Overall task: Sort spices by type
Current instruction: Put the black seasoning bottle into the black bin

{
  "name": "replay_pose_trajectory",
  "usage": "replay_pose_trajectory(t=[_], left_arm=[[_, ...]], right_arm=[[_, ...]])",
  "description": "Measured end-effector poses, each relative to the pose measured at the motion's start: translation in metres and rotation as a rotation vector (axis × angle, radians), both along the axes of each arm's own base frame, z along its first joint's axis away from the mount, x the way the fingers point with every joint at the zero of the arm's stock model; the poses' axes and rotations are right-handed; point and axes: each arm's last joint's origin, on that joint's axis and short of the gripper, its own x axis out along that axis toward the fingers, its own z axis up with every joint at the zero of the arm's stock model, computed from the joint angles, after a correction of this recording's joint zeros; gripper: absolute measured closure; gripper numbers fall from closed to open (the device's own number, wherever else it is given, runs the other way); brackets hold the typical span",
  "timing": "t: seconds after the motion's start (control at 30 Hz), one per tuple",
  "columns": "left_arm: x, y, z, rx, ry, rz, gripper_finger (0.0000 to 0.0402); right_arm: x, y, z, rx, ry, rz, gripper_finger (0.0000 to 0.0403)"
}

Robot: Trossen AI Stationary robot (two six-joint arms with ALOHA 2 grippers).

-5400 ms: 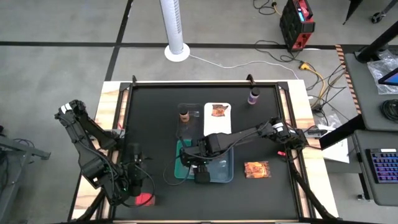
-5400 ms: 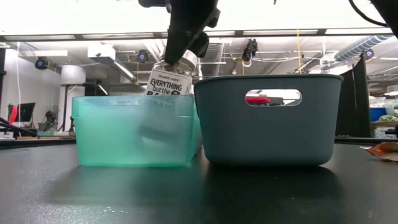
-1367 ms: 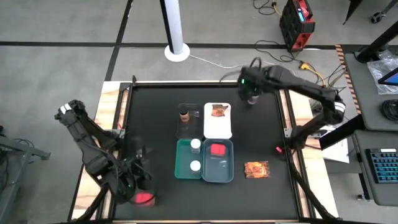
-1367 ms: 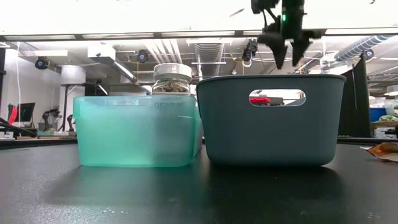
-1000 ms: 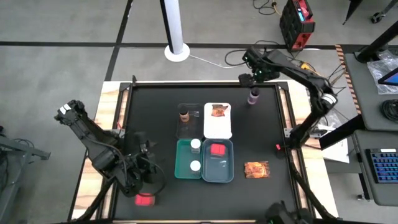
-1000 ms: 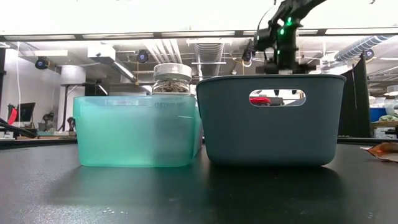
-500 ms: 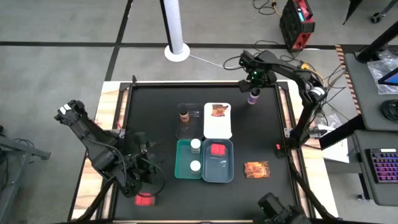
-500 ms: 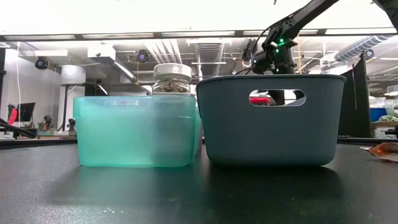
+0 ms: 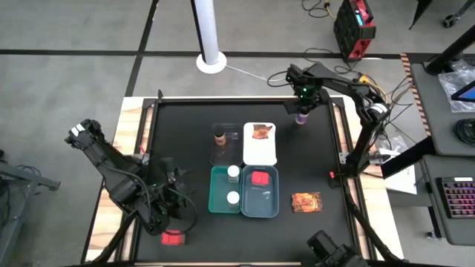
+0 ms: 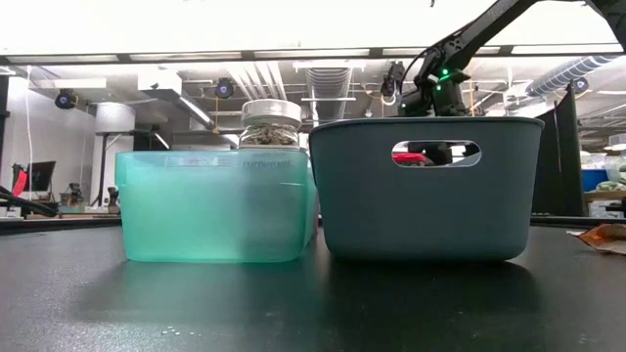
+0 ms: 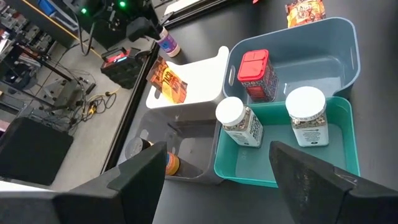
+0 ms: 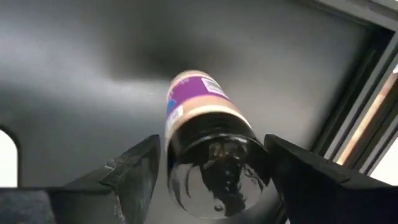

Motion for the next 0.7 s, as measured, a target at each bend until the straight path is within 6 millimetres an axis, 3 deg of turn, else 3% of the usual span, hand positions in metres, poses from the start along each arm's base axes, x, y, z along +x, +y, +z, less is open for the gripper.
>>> replay_pose_trajectory(t=[0.4, 0.7], left_arm=[[0.0000, 0.0000, 0.0000, -0.003, -0.001, 0.002, 0.0135], [0.0001, -0.0001, 0.0000, -0.004, -0.002, 0.002, 0.0135]], right_arm=[[0.0000, 0.0003, 0.0012, -0.005, -0.007, -0.027, 0.0205], [-0.0016, 0.0036, 0.0057, -0.005, -0.002, 0.004, 0.0205]])
